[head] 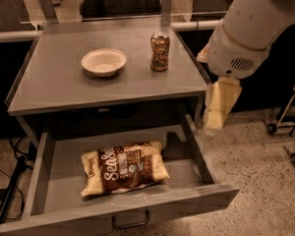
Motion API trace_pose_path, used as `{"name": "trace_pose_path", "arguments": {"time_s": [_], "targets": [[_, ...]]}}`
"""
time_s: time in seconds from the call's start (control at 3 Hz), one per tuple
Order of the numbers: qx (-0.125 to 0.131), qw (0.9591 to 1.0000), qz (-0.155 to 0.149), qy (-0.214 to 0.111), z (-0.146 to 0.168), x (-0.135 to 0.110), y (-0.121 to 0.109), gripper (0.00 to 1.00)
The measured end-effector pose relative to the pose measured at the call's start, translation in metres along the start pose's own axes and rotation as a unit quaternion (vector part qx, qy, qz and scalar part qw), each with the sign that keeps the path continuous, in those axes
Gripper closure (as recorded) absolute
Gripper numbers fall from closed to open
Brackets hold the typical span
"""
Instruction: Pick brown chip bag from top drawer and place on counter
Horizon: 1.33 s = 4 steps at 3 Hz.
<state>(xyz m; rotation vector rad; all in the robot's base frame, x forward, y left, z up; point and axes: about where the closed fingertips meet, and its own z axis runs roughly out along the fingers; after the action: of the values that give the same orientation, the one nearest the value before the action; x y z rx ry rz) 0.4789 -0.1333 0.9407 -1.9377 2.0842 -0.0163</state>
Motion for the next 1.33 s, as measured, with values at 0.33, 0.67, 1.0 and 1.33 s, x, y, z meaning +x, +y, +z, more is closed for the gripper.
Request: {"name": "trace_pose_path", "arguments": {"time_s": [0.33, 0.67, 1.0, 1.33], "targets": [[-0.006, 1.0, -0.006, -0.002, 0.045, -0.036, 0.002, 0.0], [-0.006, 1.0, -0.006, -0.003, 0.045, -0.036, 0.002, 0.0], [-0.017, 0.9997, -0.01, -0.011, 0.055, -0.039, 0.008, 0.0], [-0.021, 0.9991, -0.029, -0.021, 0.077, -0.048, 0.008, 0.0]]}}
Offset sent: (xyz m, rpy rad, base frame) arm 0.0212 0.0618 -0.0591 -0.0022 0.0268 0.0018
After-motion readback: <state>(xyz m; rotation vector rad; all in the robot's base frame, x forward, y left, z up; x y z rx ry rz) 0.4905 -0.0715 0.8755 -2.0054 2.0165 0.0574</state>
